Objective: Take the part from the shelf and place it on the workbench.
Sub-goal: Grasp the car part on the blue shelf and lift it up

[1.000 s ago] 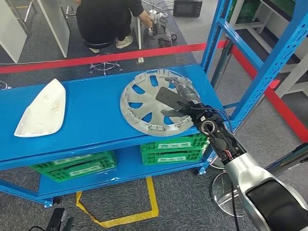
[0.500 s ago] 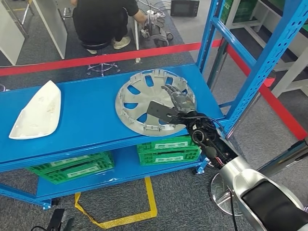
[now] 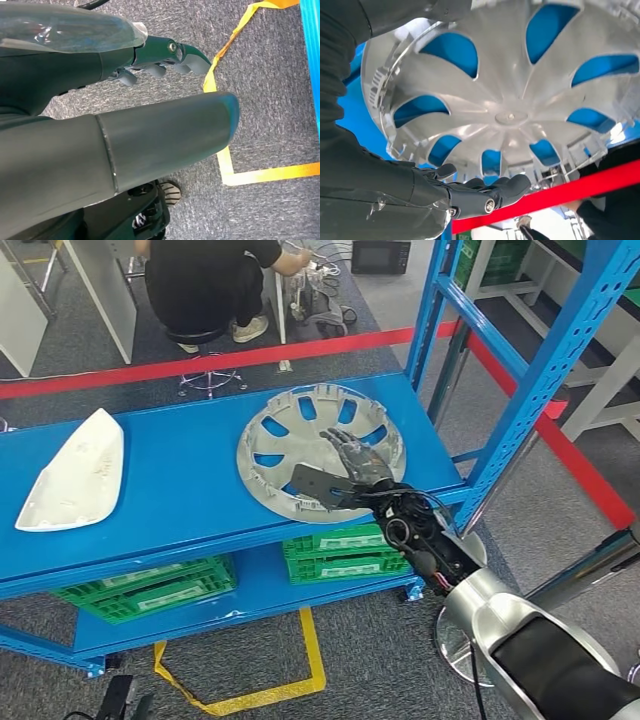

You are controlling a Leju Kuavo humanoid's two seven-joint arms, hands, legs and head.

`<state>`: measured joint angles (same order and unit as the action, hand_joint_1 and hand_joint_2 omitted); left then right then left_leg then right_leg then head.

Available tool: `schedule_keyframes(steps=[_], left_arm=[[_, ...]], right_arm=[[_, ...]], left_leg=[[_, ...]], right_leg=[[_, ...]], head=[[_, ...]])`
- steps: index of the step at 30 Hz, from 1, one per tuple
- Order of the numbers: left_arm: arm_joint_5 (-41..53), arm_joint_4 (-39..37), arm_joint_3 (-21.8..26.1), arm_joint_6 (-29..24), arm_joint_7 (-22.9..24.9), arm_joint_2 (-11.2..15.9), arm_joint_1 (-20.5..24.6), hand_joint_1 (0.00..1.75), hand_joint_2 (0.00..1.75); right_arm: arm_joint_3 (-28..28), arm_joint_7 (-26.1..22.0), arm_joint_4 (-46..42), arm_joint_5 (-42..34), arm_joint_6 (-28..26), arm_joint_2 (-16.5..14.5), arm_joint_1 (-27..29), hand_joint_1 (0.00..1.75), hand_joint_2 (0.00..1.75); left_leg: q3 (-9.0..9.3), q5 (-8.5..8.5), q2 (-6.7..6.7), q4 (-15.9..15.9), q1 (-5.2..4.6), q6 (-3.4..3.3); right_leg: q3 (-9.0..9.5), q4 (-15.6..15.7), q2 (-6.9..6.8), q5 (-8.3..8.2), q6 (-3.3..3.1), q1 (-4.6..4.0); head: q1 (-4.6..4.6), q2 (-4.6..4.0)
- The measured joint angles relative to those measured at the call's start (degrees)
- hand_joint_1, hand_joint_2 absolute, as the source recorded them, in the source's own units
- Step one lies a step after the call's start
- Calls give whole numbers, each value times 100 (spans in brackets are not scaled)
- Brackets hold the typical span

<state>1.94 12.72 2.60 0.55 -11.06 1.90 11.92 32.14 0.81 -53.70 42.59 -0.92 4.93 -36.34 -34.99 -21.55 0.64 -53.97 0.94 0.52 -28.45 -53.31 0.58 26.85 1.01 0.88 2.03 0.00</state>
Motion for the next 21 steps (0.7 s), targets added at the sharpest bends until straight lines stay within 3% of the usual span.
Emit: schedule_keyframes(steps=[21], left_arm=[[27,0,-30,0,20,-17,11,0,0]], right_arm=[[381,-8,207,51,249,-309,200,0,175]], left_leg=[[2,0,-1,0,1,0]], right_leg=[[0,0,0,0,0,0]], head=[[-6,0]])
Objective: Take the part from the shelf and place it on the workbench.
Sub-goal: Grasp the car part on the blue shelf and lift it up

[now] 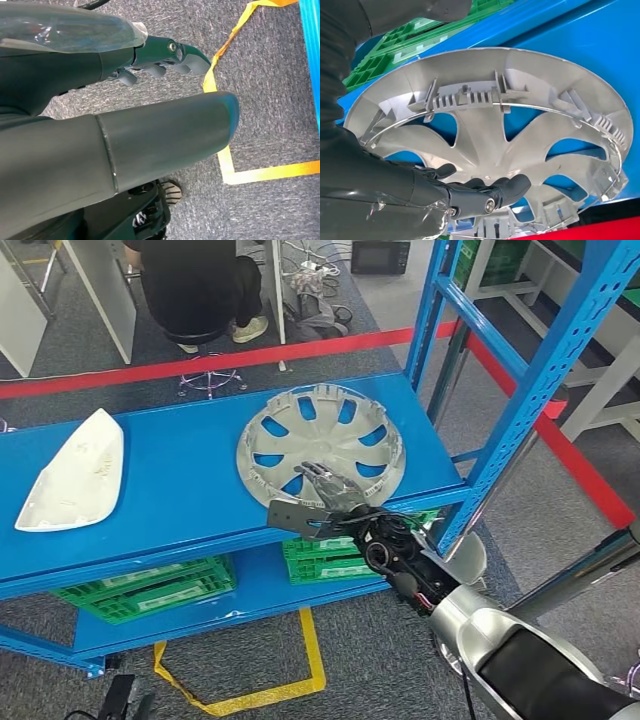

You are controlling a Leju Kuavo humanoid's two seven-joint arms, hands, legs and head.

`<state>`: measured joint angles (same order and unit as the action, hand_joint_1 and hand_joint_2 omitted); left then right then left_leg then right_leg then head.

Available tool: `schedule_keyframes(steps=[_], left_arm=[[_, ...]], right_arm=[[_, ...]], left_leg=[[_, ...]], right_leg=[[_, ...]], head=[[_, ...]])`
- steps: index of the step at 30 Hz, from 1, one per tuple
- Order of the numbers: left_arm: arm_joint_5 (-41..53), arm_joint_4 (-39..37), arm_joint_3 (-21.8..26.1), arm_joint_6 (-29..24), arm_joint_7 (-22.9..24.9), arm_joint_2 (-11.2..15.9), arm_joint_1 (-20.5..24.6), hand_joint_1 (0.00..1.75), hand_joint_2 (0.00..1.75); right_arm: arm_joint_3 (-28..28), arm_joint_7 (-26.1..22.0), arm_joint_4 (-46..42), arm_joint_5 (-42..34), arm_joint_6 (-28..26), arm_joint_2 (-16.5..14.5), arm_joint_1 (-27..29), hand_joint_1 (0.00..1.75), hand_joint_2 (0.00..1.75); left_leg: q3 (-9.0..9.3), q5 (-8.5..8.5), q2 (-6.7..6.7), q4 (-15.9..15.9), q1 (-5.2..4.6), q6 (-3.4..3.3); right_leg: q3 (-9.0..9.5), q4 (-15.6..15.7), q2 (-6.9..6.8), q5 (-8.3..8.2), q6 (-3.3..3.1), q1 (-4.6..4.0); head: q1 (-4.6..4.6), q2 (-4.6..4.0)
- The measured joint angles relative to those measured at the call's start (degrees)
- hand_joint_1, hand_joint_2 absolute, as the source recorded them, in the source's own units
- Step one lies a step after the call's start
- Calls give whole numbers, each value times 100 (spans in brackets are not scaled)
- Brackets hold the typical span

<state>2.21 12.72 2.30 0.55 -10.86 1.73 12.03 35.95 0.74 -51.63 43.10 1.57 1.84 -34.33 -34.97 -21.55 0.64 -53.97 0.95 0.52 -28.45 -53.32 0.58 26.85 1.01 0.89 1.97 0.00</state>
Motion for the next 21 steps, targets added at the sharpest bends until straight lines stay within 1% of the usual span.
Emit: schedule_keyframes(steps=[3,8,14,21], left_arm=[[-11,0,0,0,11,0,-1,0,0],[-35,0,0,3,16,1,-1,0,0],[-75,0,0,26,-2,26,10,0,0],[-305,-1,1,-14,-7,100,-5,0,0]], right_arm=[[16,108,-67,-71,19,1,0,0,175],[2,440,-428,-46,158,43,9,0,175],[-67,773,-1124,162,435,251,31,0,175],[-163,832,-1706,404,603,519,24,0,175]], left_leg=[[1,0,-1,0,0,0],[5,0,-5,-1,1,0],[6,0,-11,-1,2,0],[8,0,-12,-1,1,0]], right_leg=[[-1,0,1,0,0,0],[-9,0,7,0,0,2],[-10,1,10,0,0,3],[-2,0,10,-1,0,3]], head=[[1,0],[-1,0],[-2,0],[-1,0]])
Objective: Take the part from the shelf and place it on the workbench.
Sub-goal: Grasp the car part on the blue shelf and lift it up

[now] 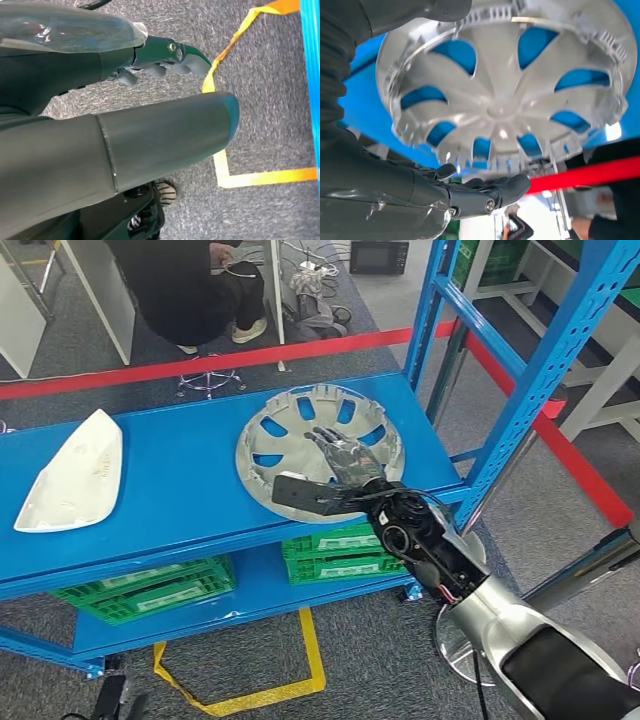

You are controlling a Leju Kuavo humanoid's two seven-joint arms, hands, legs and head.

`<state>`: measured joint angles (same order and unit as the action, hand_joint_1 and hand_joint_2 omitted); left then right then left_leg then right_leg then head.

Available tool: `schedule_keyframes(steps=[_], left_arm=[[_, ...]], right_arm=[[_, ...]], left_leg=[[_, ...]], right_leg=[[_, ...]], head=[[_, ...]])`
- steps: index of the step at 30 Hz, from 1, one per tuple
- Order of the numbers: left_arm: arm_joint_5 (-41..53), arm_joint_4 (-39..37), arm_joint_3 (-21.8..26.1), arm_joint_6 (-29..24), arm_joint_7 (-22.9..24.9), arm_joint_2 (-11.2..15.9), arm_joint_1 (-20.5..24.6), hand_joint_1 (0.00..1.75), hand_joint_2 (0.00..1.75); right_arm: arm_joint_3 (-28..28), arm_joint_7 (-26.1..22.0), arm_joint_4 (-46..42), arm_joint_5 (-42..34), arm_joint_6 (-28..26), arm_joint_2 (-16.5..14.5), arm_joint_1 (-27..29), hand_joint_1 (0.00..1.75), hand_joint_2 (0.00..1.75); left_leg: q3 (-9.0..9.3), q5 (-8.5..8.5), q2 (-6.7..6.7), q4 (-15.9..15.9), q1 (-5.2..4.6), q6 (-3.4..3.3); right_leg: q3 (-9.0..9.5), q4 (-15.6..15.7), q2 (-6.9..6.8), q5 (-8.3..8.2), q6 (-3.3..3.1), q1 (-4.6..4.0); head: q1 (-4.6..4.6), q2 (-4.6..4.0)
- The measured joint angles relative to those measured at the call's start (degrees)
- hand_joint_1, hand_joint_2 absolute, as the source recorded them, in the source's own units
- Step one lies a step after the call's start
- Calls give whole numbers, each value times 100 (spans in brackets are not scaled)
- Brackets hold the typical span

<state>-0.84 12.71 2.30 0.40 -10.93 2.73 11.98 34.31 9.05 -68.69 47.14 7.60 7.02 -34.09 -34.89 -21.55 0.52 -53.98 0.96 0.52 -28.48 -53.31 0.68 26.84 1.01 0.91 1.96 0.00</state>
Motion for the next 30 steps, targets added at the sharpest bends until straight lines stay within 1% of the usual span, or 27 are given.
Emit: schedule_keyframes(steps=[4,9,22,25,30], left_arm=[[-145,-1,2,-36,-33,96,-25,0,0],[-248,-1,5,-38,-49,194,-27,0,0],[-372,-1,37,-84,-49,339,-25,0,0],[-392,-1,44,-89,-48,367,-12,0,0],[-457,-1,51,-97,7,428,-10,0,0]], right_arm=[[-63,39,-260,89,203,137,-29,0,175],[-127,20,-396,26,417,276,-64,0,175],[-207,-132,-390,46,398,448,-62,0,175],[-225,-73,-398,55,376,481,-60,0,175],[-288,193,-581,52,428,532,8,0,175]], left_leg=[[1,0,0,0,0,0],[2,0,0,1,1,0],[2,0,0,1,1,0],[3,0,0,0,1,0],[3,0,1,0,1,0]], right_leg=[[-2,0,0,0,0,0],[-1,0,-1,1,0,0],[-2,0,0,0,0,0],[-2,0,0,0,0,0],[-1,0,-1,1,0,0]], head=[[-1,0],[-3,0],[-4,0],[-3,0],[-6,0]])
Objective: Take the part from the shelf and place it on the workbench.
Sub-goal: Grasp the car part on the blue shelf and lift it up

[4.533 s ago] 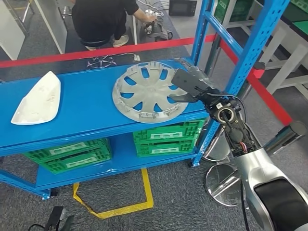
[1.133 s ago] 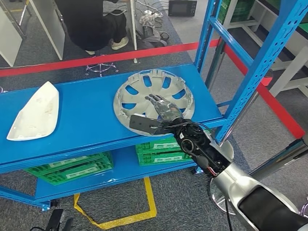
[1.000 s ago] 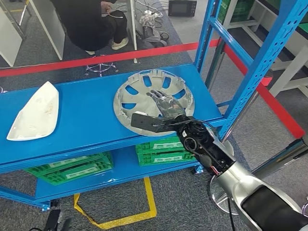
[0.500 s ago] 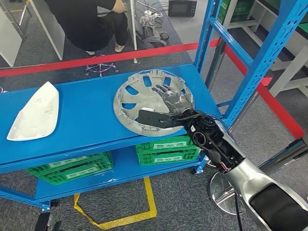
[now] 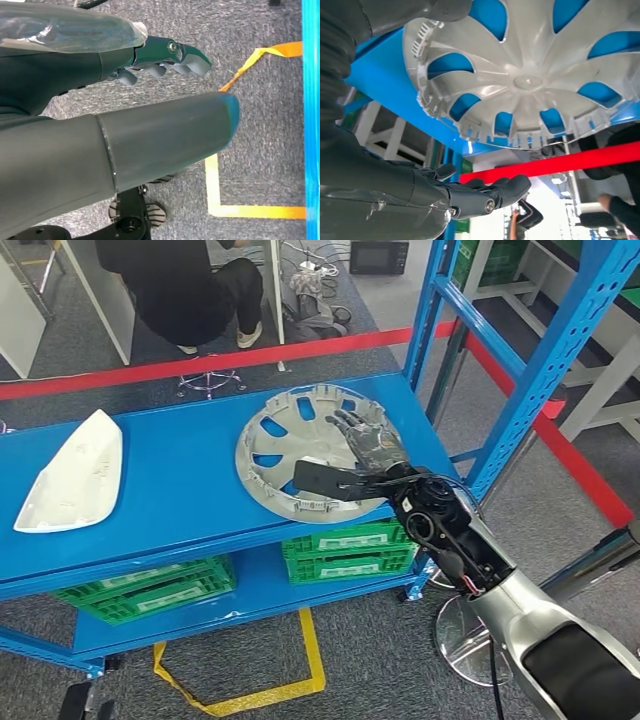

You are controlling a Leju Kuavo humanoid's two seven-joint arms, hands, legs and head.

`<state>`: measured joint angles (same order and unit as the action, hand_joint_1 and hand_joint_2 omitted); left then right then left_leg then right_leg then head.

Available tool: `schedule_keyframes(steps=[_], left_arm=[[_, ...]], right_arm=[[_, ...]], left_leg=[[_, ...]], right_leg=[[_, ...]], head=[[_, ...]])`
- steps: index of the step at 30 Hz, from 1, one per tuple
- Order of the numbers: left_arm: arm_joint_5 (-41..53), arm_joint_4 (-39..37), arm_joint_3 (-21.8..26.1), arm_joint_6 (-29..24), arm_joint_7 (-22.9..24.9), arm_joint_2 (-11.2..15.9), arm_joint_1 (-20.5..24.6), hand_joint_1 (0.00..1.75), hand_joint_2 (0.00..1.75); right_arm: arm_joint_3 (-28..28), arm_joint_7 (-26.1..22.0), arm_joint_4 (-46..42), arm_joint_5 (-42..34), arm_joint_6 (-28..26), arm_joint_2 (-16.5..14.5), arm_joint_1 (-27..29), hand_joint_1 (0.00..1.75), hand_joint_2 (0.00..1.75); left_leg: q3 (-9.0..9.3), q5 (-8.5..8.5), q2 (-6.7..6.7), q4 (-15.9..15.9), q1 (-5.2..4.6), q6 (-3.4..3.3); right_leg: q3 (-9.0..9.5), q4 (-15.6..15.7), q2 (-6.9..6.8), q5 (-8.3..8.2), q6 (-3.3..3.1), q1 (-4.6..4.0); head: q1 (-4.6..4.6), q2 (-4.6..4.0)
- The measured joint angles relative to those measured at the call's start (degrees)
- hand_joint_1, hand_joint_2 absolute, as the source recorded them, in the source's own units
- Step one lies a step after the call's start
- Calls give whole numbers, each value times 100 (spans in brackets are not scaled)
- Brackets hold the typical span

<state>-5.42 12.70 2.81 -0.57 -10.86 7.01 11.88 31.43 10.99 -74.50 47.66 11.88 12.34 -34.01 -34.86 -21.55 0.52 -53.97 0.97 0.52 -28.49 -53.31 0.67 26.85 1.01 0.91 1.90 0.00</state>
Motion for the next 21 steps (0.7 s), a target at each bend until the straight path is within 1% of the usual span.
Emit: schedule_keyframes(steps=[4,14,18,21], left_arm=[[-19,0,1,0,34,7,10,0,0],[-115,0,2,-3,118,4,119,0,0],[-231,0,7,-19,137,13,141,0,0],[-285,0,20,-39,139,30,145,0,0]], right_arm=[[-52,91,-151,-19,93,9,58,0,175],[-54,-185,-121,-228,127,4,-9,0,175],[4,-421,116,-501,119,-64,-101,0,175],[74,-581,407,-536,39,-166,-138,0,175]], left_leg=[[0,0,-1,0,0,0],[0,0,3,1,-1,0],[-1,0,5,2,-1,0],[-2,0,8,2,-2,1]], right_leg=[[0,0,1,0,0,0],[12,-1,-2,0,0,-1],[14,-1,-2,0,0,-2],[15,-1,-5,0,0,-6]], head=[[2,0],[1,0],[2,0],[2,0]])
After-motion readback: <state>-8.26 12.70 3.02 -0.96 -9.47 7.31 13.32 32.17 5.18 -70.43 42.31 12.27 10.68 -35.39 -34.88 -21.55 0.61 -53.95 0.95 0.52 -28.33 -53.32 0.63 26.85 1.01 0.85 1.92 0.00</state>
